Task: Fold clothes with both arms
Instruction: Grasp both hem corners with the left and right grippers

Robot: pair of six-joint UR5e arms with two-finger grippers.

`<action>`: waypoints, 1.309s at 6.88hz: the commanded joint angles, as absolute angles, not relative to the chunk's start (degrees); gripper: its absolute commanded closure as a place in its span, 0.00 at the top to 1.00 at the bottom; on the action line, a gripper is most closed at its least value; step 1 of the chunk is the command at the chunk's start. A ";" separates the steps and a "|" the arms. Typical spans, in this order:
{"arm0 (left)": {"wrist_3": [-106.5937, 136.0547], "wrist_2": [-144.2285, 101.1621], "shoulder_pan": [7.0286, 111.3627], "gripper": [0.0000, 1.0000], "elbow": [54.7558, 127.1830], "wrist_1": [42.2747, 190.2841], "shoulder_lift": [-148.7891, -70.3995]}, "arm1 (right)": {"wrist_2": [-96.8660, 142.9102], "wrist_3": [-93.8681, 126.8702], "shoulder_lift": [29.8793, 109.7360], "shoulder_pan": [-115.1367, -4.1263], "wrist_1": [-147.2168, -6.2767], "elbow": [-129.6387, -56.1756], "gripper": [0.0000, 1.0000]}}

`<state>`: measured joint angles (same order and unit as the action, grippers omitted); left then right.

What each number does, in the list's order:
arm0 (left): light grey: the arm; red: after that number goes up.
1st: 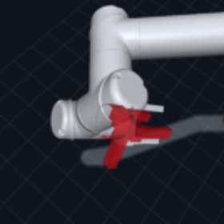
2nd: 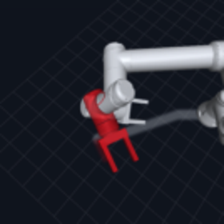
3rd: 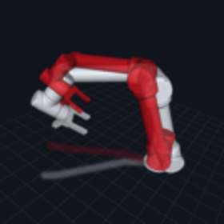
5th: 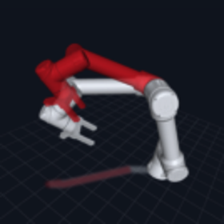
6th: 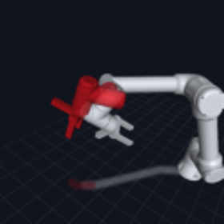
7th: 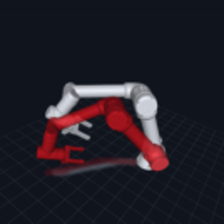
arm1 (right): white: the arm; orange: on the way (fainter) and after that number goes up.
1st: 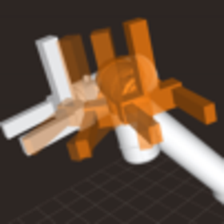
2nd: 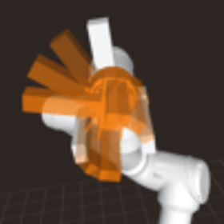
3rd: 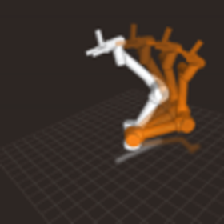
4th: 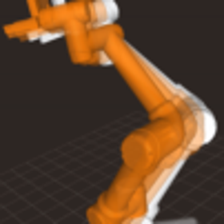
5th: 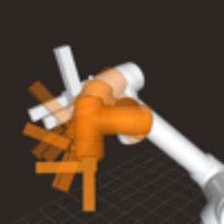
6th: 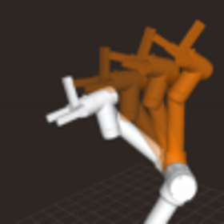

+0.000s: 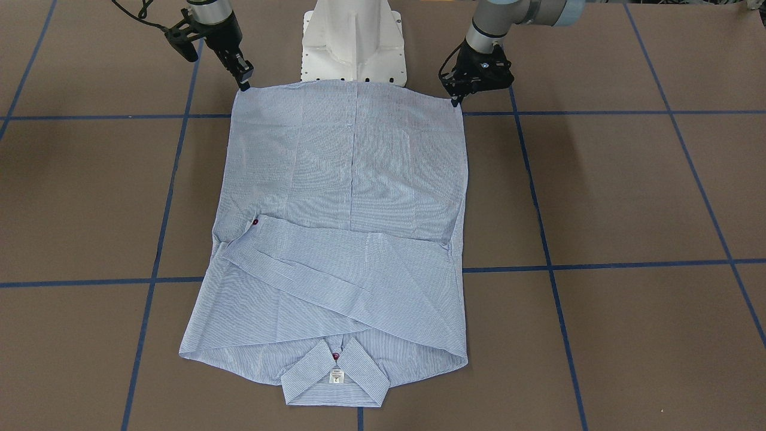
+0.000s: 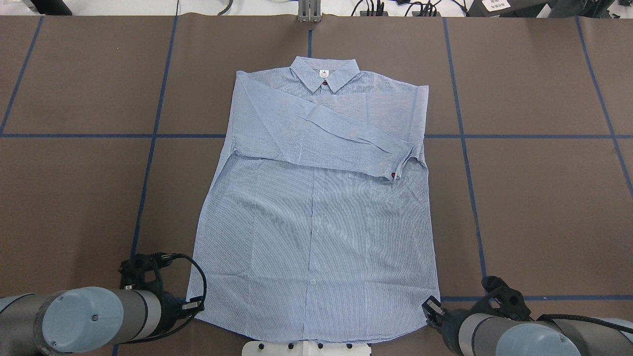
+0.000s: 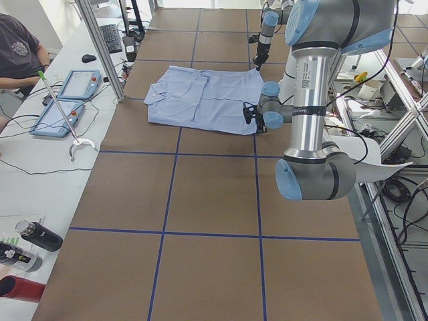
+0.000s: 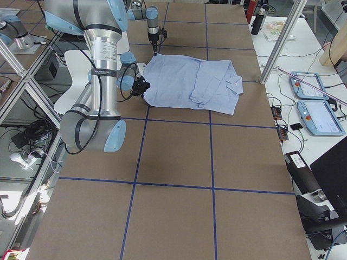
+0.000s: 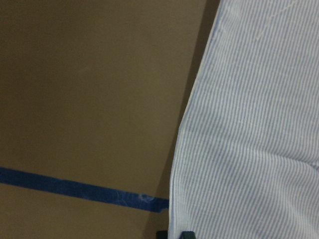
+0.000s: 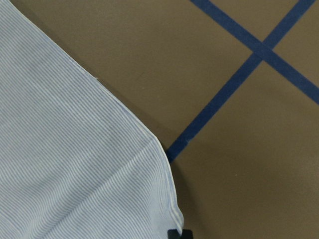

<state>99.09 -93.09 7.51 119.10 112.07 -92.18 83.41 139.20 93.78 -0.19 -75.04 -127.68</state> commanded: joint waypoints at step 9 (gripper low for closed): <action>117.52 -98.35 9.13 0.00 137.21 101.86 -94.22 | 83.50 137.02 101.26 -8.66 -75.32 -138.43 0.00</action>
<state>118.00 -98.43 8.51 138.22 101.75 -93.25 83.46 137.10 102.11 -4.64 -75.32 -138.05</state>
